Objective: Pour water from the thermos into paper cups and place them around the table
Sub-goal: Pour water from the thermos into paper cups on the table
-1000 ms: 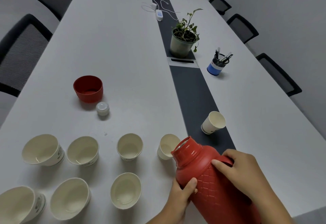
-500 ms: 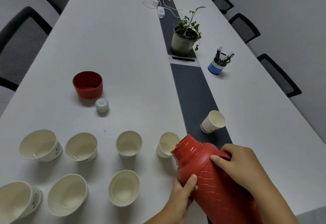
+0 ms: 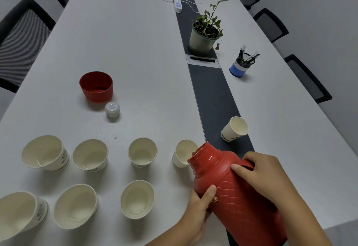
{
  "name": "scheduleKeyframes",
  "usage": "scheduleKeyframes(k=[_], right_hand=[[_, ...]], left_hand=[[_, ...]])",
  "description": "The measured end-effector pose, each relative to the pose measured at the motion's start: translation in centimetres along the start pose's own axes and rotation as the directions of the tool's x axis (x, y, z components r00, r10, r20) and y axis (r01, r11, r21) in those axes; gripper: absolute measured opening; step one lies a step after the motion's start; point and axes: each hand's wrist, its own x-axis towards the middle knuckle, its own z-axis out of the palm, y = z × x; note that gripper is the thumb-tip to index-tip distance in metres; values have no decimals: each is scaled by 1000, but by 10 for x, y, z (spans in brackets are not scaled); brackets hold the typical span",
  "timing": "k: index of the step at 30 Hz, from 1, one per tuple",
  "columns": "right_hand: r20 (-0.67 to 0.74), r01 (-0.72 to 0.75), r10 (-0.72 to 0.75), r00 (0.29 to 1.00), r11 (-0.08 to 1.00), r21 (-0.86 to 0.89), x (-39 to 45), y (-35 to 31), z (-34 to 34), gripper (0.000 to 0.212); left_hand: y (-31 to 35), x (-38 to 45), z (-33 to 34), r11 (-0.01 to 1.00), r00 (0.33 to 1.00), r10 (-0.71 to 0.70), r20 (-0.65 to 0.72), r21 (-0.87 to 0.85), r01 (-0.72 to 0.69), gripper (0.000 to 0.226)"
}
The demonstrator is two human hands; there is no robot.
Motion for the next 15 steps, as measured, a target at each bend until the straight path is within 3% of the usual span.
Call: scheduleKeyframes(k=[15], right_hand=[[19,-5,5,1000,1000,-3,-1,-2,-2,18]], left_hand=[[0,-1,1,1000,1000,2,1,2,-2,59]])
